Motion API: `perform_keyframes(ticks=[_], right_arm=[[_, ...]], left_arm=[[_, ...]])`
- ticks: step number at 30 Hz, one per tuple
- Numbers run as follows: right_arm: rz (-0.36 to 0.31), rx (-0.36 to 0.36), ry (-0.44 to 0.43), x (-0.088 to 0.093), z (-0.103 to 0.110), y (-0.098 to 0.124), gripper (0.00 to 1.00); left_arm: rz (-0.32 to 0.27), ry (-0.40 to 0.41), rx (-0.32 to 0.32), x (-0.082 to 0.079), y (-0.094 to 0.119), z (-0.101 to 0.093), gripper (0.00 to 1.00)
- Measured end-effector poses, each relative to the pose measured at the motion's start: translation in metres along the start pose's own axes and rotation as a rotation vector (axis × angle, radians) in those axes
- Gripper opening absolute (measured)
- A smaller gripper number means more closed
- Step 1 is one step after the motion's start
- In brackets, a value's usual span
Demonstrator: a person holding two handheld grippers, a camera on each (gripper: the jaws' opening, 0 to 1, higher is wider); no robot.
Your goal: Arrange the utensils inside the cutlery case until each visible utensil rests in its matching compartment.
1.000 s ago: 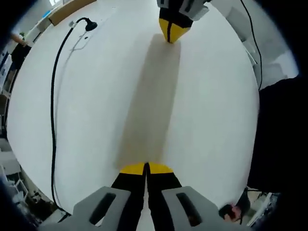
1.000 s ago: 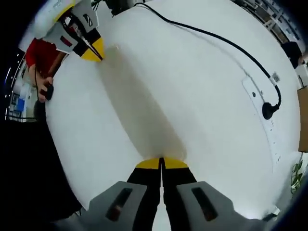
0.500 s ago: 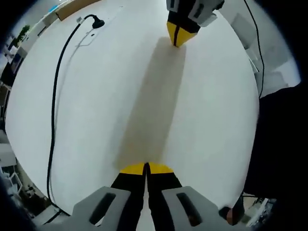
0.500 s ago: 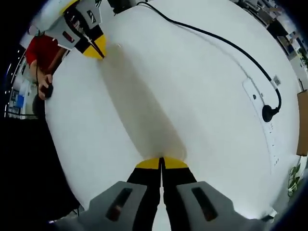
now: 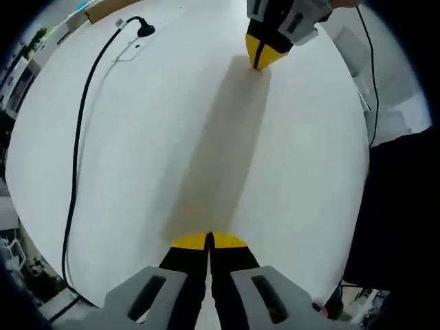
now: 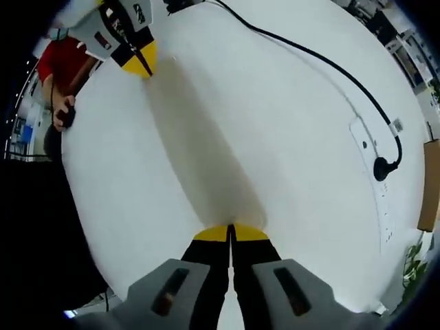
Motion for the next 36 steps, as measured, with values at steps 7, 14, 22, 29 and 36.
perform_keyframes(ticks=[7, 14, 22, 29, 36], right_arm=[[-0.034, 0.03, -0.006, 0.0036, 0.003, 0.0011, 0.0], [-0.11, 0.094, 0.02, 0.0048, 0.0056, 0.0013, 0.0], [-0.13, 0.12, 0.05, 0.0032, 0.0049, 0.0017, 0.0], [-0.12, 0.093, 0.06, 0.0029, 0.0039, 0.0017, 0.0], [-0.081, 0.078, 0.09, 0.0005, 0.0035, 0.0005, 0.0]], left_arm=[[-0.069, -0.076, -0.108, 0.0014, 0.002, -0.0058, 0.0], [0.054, -0.12, -0.161, -0.0032, 0.0004, -0.0079, 0.0], [0.105, -0.15, -0.161, -0.0048, 0.0008, -0.007, 0.0], [0.065, -0.199, -0.128, -0.0035, 0.0014, -0.0072, 0.0], [0.038, -0.101, -0.084, -0.0033, 0.0006, -0.0032, 0.0]])
Point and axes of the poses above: the point that each gripper's makers call its tool centre point, and the gripper's own axes: y roughly backward along the fingers, z roughly to its left, x roughly out of its underside, the point moved 3 cm from there along y, roughly backward along the fingers, and after that the axes turned 3 degrees about -x, right-handed, at the moved point
